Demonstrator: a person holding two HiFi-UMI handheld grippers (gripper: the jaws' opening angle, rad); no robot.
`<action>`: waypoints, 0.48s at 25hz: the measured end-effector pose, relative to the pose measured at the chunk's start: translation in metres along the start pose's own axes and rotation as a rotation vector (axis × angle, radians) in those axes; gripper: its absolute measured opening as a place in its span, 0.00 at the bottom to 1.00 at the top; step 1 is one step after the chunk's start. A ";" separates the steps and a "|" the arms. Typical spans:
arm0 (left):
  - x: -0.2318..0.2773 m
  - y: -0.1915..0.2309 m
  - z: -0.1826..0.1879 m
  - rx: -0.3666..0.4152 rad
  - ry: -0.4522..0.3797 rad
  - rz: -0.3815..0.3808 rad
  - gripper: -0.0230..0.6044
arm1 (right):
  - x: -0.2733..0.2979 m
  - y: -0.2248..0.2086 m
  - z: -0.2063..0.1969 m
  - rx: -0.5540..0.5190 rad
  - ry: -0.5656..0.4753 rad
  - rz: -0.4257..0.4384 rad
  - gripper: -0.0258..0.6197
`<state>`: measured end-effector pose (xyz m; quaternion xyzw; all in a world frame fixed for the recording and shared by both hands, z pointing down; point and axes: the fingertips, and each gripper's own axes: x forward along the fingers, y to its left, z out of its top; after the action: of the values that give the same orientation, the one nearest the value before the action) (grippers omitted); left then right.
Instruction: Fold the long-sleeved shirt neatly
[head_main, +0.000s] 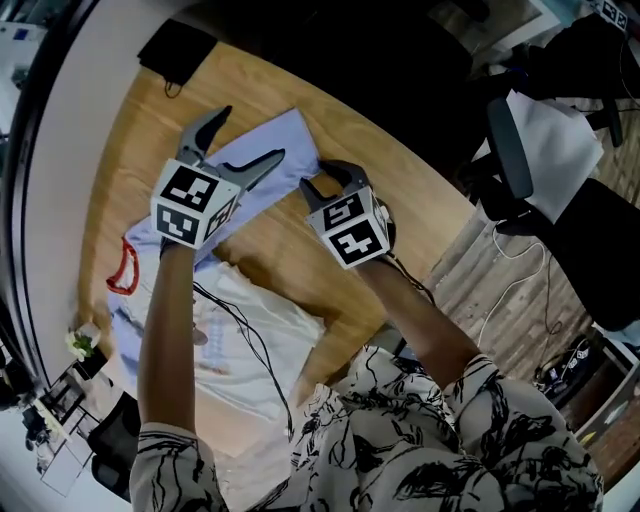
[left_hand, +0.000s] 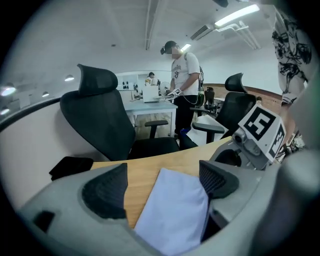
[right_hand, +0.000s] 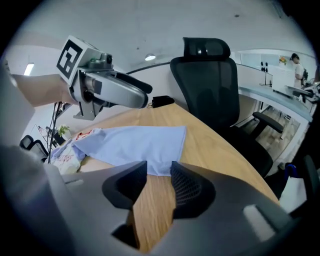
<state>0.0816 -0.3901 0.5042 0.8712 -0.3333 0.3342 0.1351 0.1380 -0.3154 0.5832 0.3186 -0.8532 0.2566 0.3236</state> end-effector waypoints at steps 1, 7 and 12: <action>0.008 0.001 -0.002 0.000 0.011 -0.015 0.75 | 0.002 -0.002 -0.003 -0.007 0.025 -0.011 0.25; 0.048 0.005 -0.012 -0.003 0.089 -0.110 0.66 | 0.004 -0.010 -0.008 -0.033 0.061 -0.015 0.09; 0.080 0.002 -0.021 0.019 0.201 -0.185 0.51 | 0.004 -0.010 -0.009 -0.046 0.061 -0.014 0.08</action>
<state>0.1141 -0.4214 0.5731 0.8615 -0.2332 0.4092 0.1900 0.1461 -0.3176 0.5942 0.3089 -0.8465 0.2441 0.3584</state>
